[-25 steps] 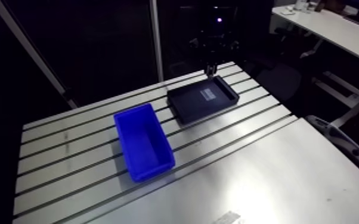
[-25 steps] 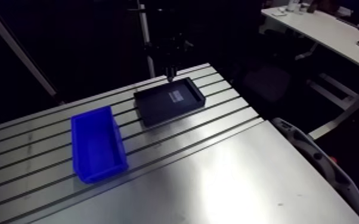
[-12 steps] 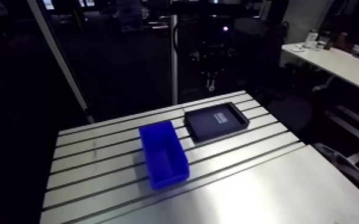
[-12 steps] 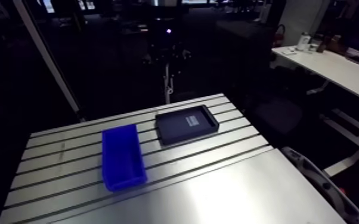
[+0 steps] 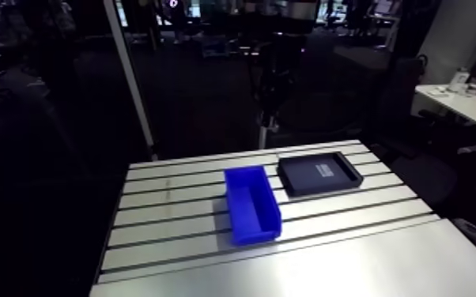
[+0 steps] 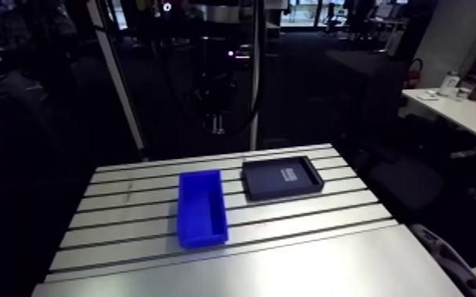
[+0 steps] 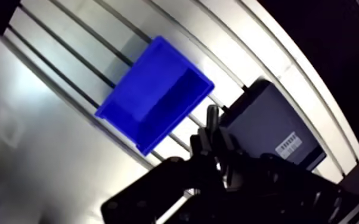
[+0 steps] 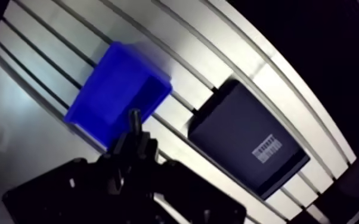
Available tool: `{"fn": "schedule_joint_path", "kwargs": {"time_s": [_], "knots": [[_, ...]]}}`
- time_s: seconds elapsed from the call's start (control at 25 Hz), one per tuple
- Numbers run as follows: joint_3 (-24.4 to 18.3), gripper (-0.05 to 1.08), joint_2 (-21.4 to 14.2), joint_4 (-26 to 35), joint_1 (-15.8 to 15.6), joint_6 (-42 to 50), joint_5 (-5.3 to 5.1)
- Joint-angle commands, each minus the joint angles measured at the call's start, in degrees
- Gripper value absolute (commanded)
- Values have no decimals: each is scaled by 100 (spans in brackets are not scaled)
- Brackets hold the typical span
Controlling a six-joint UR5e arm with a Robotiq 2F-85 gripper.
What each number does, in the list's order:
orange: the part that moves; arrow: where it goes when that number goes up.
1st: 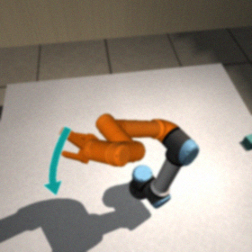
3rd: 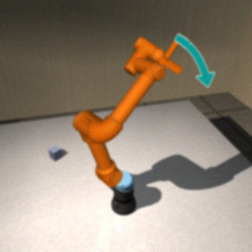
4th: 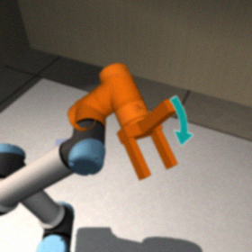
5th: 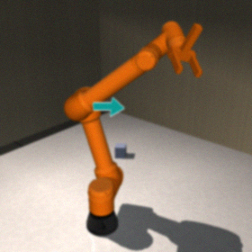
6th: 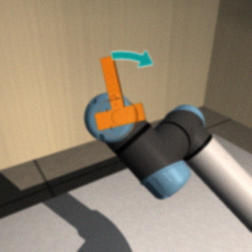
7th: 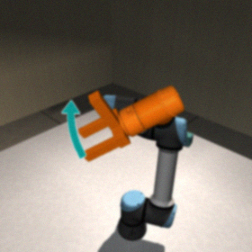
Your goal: Pick up the M10 bolt from the tray and put it into the blue bin.
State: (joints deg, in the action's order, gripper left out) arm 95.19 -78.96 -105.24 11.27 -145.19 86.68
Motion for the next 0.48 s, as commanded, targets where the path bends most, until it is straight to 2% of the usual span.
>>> {"fn": "schedule_joint_path", "kwargs": {"time_s": [0.04,0.12,0.24,0.4,0.48], "knots": [[180,107,-282,500,-634,-2697,73],[215,106,-274,491,-661,-2873,222],[224,106,-230,412,-678,-3031,556],[233,106,-212,254,-678,-3233,785],[268,106,-212,219,-678,-3277,811]]}}
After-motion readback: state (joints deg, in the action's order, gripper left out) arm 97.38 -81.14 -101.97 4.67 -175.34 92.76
